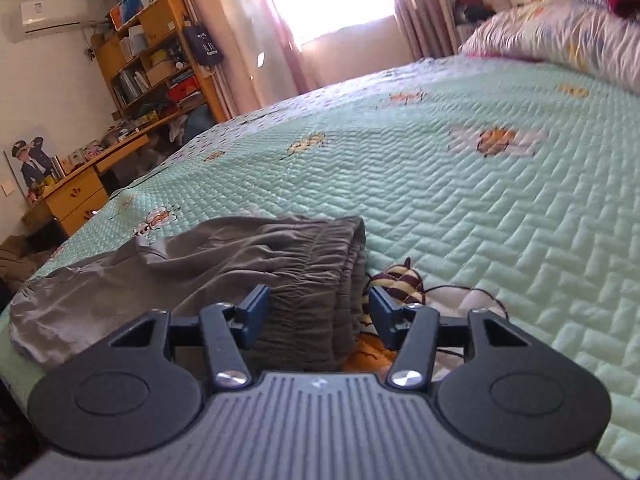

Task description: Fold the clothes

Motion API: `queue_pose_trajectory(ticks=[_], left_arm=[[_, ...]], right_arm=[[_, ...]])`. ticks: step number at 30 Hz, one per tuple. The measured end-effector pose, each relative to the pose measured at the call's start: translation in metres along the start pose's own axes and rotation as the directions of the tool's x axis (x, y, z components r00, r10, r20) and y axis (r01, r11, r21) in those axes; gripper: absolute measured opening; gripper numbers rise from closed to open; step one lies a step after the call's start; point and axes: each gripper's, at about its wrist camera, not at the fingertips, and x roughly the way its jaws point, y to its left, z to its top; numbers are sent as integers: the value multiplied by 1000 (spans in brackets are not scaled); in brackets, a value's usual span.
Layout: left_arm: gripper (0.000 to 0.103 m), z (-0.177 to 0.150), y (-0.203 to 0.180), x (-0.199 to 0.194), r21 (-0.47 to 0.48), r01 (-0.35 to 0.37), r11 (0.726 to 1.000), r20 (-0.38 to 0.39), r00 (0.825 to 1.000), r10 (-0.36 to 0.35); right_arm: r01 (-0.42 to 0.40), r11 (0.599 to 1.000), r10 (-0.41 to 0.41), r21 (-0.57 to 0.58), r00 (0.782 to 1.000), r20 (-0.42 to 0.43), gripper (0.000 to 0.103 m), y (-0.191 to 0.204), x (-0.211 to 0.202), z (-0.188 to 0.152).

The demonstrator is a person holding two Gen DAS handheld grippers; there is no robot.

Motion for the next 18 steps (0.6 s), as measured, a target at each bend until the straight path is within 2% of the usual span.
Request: queue_pose_trajectory(ticks=[3,9,12,15,18], left_arm=[[80,3,-4,1,-2,0,1000,-3,1000,0],[80,7,-21,6,27,8,1000,-12,1000,-8],[80,7,-29,5,51,15,999,-15,1000,-14],[80,8,-34,4,60,14,998,-17,1000,-13],[80,12,-35,4,39,15,999,-20,1000,-15]], right_arm=[[-51,998,51,22,999,1,51,-6,1,-2],[-132,990,133,46,991,-18,49,-10,2,-7],[-185,979,187,84,982,-23,40,-18,6,-6],[-209,972,213,105,976,-35,22,-24,9,-5],[-260,948,271,186,962,-34,14,-33,8,0]])
